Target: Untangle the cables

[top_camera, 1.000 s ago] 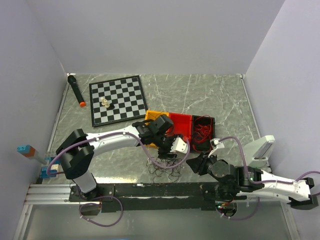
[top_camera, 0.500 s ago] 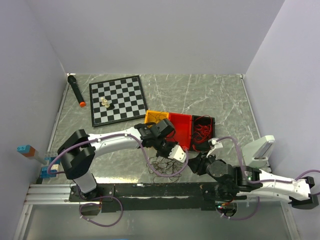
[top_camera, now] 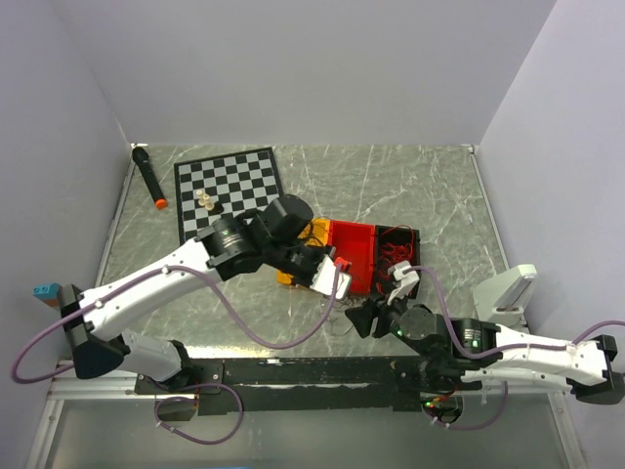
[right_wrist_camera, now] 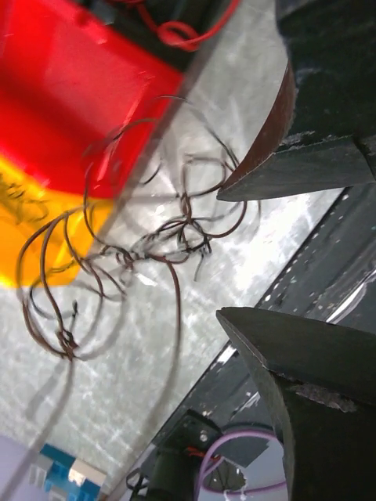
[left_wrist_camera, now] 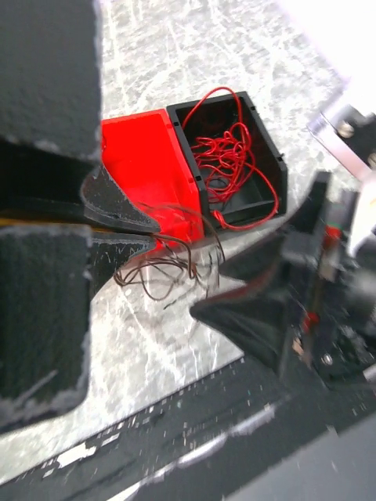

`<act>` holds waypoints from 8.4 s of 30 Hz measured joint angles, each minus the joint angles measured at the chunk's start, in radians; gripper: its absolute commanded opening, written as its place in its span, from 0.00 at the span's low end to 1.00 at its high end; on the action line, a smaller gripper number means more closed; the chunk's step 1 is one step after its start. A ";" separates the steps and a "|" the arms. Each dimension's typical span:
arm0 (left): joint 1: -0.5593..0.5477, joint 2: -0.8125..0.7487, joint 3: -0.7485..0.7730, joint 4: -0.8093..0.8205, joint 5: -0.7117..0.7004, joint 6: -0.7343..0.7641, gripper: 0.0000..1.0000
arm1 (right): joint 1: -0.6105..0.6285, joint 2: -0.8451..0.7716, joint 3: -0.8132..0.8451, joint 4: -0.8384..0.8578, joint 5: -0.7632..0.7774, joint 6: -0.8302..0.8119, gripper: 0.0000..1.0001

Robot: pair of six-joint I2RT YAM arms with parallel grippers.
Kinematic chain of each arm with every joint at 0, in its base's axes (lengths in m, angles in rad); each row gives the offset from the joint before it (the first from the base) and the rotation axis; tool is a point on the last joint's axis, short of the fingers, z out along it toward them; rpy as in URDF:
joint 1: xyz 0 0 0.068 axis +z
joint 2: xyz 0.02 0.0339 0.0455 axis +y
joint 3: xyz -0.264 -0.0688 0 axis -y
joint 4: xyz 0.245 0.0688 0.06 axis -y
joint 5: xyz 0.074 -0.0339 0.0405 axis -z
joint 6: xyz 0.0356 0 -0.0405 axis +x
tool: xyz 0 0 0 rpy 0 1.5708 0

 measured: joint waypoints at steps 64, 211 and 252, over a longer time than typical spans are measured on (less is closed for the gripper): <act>-0.122 -0.106 0.325 1.062 -0.447 0.268 0.01 | 0.169 0.439 -0.155 0.129 0.024 0.546 0.00; 0.043 -0.078 -0.318 0.744 -0.386 -0.407 0.97 | 0.636 0.208 0.019 -0.676 0.445 1.228 0.00; -0.109 -0.042 -0.158 0.135 0.134 -0.179 0.34 | 0.576 0.259 0.230 -0.185 0.540 0.321 0.00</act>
